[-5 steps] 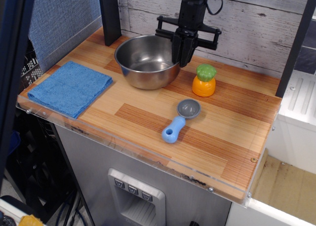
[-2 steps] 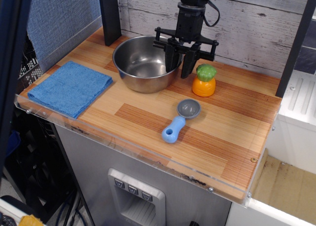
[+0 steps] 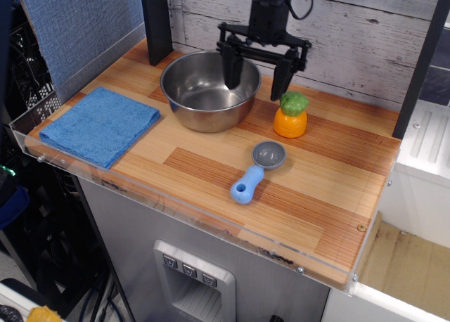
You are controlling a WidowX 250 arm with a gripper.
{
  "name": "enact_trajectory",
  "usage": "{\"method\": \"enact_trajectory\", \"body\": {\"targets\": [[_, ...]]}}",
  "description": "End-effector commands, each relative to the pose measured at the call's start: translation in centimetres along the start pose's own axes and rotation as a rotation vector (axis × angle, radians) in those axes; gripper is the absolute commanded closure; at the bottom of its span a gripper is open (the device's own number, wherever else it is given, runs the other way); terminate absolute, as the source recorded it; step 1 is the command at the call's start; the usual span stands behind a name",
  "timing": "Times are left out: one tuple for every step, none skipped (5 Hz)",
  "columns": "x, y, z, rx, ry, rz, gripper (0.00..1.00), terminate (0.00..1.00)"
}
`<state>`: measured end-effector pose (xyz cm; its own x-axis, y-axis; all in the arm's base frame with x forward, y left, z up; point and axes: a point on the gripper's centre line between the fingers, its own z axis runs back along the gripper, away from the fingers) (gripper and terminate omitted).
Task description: Put the pot to the left of the shaker.
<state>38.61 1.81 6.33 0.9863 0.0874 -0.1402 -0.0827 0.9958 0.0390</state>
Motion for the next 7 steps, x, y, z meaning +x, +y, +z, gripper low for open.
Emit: {"method": "enact_trajectory", "body": {"targets": [[-1.5, 1.3, 4.7, 0.014, -0.143, 0.009, 0.00, 0.00], [-2.2, 1.4, 5.3, 0.010, -0.160, -0.011, 0.00, 0.00], [-3.2, 2.5, 6.5, 0.002, -0.172, -0.027, 0.00, 0.00], [-3.5, 3.0, 6.9, 0.005, -0.177, -0.035, 0.00, 0.00], [-3.5, 3.4, 7.1, 0.009, -0.184, -0.033, 0.00, 0.00], [-3.5, 3.4, 7.1, 0.009, -0.184, -0.033, 0.00, 0.00], [-3.5, 3.4, 7.1, 0.009, -0.184, -0.033, 0.00, 1.00]]}}
